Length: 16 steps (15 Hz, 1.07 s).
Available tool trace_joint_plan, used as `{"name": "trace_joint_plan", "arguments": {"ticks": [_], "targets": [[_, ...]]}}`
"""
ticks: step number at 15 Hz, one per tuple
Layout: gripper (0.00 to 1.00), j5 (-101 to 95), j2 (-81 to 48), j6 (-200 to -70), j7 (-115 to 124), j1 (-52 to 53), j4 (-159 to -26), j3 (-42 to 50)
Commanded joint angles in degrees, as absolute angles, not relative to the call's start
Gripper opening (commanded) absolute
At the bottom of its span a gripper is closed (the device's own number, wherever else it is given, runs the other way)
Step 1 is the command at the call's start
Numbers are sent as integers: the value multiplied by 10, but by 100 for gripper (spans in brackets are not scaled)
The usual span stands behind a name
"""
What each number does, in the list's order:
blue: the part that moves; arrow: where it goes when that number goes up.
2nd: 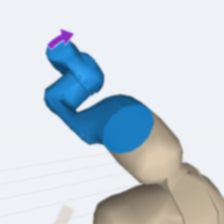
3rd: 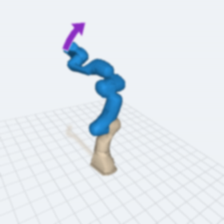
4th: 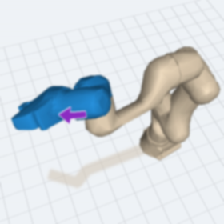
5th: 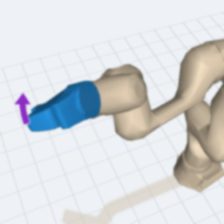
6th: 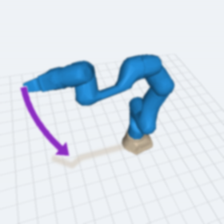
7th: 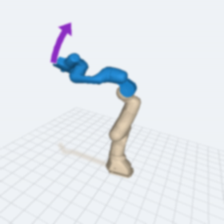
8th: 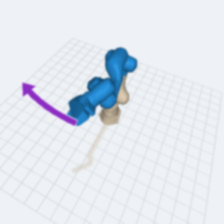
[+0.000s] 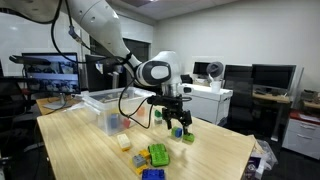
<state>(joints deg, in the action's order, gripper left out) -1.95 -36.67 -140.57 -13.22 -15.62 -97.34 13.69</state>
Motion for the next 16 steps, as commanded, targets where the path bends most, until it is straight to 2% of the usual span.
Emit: {"name": "trace_joint_plan", "arguments": {"ticks": [1, 14, 15, 16], "targets": [[100, -45, -388, -1408, -119, -163, -941, 132], [100, -49, -440, -1405, -116, -179, -892, 136], [75, -49, -441, -1405, -117, -179, -892, 135], [73, -50, -440, -1404, -120, -180, -893, 134]]}}
